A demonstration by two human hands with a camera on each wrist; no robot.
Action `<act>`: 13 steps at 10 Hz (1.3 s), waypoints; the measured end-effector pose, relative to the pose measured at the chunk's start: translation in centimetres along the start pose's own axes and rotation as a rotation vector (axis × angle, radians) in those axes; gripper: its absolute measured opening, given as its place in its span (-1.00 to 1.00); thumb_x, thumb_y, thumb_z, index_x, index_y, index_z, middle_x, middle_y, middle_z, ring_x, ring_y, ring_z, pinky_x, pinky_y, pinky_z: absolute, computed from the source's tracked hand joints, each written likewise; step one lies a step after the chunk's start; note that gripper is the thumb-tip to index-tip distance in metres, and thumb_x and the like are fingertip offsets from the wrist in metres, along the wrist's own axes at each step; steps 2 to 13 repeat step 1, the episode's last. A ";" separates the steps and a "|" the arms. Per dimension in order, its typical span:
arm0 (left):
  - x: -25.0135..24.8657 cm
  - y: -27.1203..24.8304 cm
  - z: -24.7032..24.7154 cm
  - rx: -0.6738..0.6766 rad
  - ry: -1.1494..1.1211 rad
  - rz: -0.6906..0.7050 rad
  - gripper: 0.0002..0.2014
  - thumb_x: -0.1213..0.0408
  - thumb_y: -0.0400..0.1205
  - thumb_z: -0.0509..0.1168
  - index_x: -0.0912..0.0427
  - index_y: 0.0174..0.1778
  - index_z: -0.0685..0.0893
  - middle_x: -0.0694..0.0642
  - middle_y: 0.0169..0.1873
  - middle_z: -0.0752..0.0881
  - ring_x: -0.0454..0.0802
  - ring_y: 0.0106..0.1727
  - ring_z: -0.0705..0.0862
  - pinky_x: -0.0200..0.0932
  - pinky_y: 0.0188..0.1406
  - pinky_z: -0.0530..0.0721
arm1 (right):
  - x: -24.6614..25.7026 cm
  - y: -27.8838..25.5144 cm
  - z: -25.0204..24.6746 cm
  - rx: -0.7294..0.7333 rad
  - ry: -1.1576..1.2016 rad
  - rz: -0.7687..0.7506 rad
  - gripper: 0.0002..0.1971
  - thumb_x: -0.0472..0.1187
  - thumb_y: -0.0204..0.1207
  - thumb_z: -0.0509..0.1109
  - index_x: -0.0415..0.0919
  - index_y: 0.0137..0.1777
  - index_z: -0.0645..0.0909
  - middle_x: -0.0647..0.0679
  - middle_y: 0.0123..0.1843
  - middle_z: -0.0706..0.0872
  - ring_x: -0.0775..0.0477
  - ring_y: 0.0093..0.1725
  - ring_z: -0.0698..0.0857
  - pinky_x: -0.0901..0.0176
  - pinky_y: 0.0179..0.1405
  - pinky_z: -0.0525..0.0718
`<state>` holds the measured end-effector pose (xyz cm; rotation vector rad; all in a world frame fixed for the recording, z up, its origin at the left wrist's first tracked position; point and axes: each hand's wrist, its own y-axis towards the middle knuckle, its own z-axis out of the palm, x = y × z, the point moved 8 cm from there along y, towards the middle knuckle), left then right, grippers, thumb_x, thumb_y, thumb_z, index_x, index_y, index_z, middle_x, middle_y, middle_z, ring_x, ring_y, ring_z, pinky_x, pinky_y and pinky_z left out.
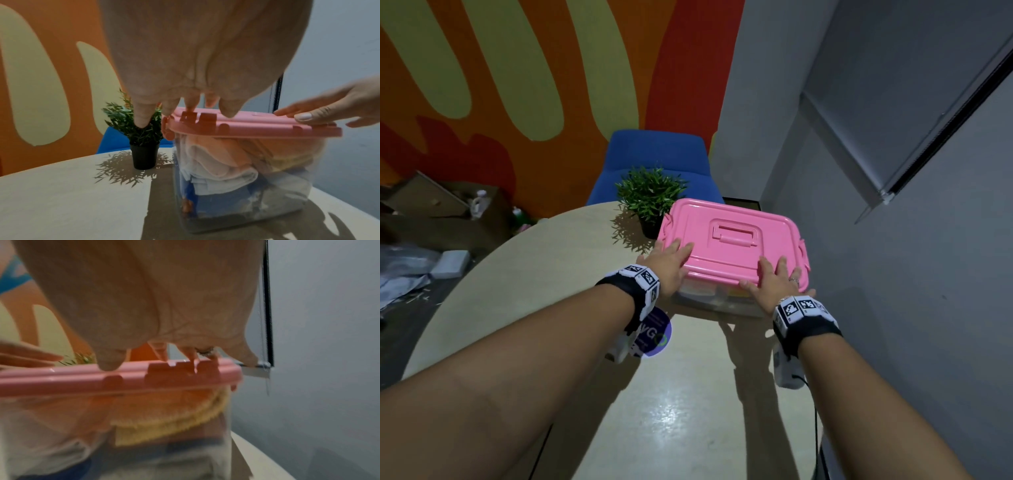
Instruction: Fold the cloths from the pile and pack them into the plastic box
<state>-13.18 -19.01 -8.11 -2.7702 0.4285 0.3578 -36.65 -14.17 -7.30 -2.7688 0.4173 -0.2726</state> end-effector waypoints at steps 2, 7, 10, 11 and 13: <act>-1.1 -2.5 -4.8 -0.223 -0.078 0.035 -0.51 0.18 0.77 0.14 -0.03 0.67 0.34 0.09 0.63 0.42 0.26 0.51 0.47 0.25 0.49 0.50 | 2.6 -2.4 -4.1 -0.134 0.003 -0.104 -0.30 0.19 0.67 0.21 0.07 0.73 0.04 -0.10 0.78 0.05 -0.38 0.69 0.18 -0.56 0.53 0.26; -1.1 -2.5 -4.8 -0.223 -0.078 0.035 -0.51 0.18 0.77 0.14 -0.03 0.67 0.34 0.09 0.63 0.42 0.26 0.51 0.47 0.25 0.49 0.50 | 2.6 -2.4 -4.1 -0.134 0.003 -0.104 -0.30 0.19 0.67 0.21 0.07 0.73 0.04 -0.10 0.78 0.05 -0.38 0.69 0.18 -0.56 0.53 0.26; -1.1 -2.5 -4.8 -0.223 -0.078 0.035 -0.51 0.18 0.77 0.14 -0.03 0.67 0.34 0.09 0.63 0.42 0.26 0.51 0.47 0.25 0.49 0.50 | 2.6 -2.4 -4.1 -0.134 0.003 -0.104 -0.30 0.19 0.67 0.21 0.07 0.73 0.04 -0.10 0.78 0.05 -0.38 0.69 0.18 -0.56 0.53 0.26; -1.1 -2.5 -4.8 -0.223 -0.078 0.035 -0.51 0.18 0.77 0.14 -0.03 0.67 0.34 0.09 0.63 0.42 0.26 0.51 0.47 0.25 0.49 0.50 | 2.6 -2.4 -4.1 -0.134 0.003 -0.104 -0.30 0.19 0.67 0.21 0.07 0.73 0.04 -0.10 0.78 0.05 -0.38 0.69 0.18 -0.56 0.53 0.26; -1.1 -2.5 -4.8 -0.223 -0.078 0.035 -0.51 0.18 0.77 0.14 -0.03 0.67 0.34 0.09 0.63 0.42 0.26 0.51 0.47 0.25 0.49 0.50 | 2.6 -2.4 -4.1 -0.134 0.003 -0.104 -0.30 0.19 0.67 0.21 0.07 0.73 0.04 -0.10 0.78 0.05 -0.38 0.69 0.18 -0.56 0.53 0.26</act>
